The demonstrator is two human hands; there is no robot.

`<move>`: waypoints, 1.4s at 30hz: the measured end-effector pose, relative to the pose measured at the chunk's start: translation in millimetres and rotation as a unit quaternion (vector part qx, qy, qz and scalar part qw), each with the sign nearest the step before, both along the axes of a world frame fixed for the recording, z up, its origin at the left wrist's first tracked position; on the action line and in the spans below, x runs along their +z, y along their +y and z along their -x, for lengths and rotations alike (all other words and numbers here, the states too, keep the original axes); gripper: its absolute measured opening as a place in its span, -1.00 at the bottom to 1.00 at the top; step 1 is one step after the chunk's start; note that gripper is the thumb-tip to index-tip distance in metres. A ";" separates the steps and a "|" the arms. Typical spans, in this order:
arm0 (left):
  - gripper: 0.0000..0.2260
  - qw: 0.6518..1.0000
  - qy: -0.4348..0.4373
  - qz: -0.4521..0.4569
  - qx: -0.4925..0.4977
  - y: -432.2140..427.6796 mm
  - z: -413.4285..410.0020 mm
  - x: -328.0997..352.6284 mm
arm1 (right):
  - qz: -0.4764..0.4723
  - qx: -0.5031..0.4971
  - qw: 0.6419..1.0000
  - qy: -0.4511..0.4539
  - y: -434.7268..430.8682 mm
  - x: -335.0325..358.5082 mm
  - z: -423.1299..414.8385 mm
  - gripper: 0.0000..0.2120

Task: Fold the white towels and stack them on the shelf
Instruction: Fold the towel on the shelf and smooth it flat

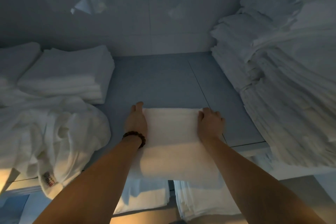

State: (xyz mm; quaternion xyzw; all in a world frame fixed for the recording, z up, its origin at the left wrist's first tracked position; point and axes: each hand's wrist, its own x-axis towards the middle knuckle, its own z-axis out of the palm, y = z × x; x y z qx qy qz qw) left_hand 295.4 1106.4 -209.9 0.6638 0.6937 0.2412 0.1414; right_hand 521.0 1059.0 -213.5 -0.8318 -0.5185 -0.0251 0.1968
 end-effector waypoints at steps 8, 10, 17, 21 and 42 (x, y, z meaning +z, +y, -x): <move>-0.63 0.998 0.033 0.007 -0.044 -9.1 -0.8 33.2 | 0.033 0.067 0.997 0.009 -27.6 32.9 9.9 -0.56; -0.63 0.991 0.064 0.021 -0.112 -28.0 -5.7 38.3 | 0.074 0.147 0.986 0.007 -44.1 36.7 23.8 -0.54; -0.48 0.935 0.188 0.189 -0.235 -62.7 -23.6 11.8 | 0.268 0.214 0.939 0.009 -35.5 21.7 45.6 -0.51; -0.47 0.942 0.215 0.149 -0.213 -43.9 -29.3 -0.2 | 0.252 0.225 0.941 -0.022 -5.9 13.3 39.6 -0.51; -0.46 0.964 0.194 0.069 -0.168 -61.5 -8.9 -12.8 | 0.222 0.178 0.957 -0.051 -30.9 4.3 51.5 -0.42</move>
